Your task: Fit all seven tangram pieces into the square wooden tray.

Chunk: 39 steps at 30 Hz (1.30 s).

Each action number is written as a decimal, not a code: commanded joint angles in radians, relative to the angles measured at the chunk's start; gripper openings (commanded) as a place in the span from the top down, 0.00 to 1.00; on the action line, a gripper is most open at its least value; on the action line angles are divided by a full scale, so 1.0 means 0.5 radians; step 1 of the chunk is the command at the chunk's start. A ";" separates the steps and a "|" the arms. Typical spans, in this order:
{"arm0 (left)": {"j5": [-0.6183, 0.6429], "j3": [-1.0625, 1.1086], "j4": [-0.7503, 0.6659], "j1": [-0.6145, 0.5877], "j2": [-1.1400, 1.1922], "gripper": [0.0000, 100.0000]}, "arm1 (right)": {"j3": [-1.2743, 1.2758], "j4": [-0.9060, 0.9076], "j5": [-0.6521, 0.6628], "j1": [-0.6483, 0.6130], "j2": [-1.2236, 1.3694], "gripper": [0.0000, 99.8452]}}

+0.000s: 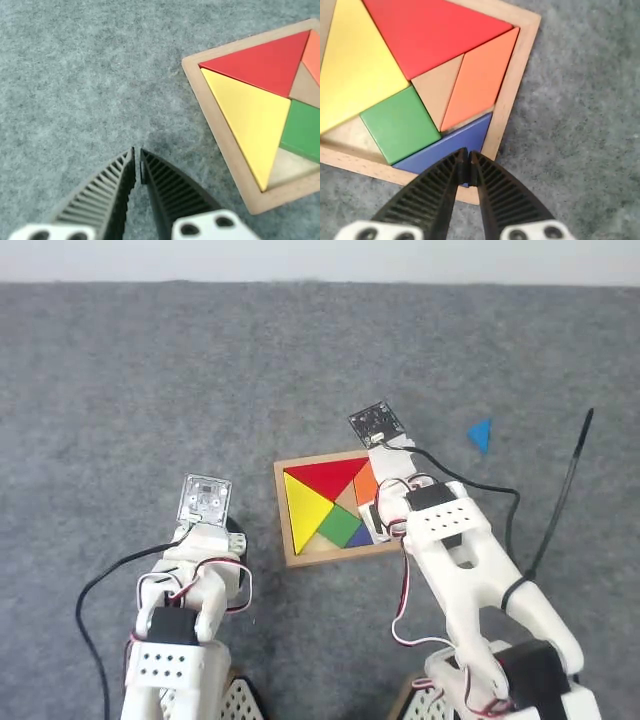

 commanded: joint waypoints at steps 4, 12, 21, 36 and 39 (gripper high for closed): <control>0.012 -0.017 0.003 -0.009 -0.025 0.99 | -0.012 0.002 0.015 0.029 -0.084 0.99; 0.012 -0.017 0.003 -0.009 -0.025 0.99 | -0.012 0.002 0.015 0.029 -0.084 0.99; 0.012 -0.017 0.003 -0.009 -0.025 0.99 | -0.012 0.011 0.018 0.032 -0.103 0.99; 0.012 -0.017 0.003 -0.009 -0.025 0.99 | -0.258 0.026 0.037 0.683 -0.091 0.99; 0.012 -0.017 0.003 -0.009 -0.025 0.99 | -0.313 -0.002 0.037 0.806 -0.081 0.99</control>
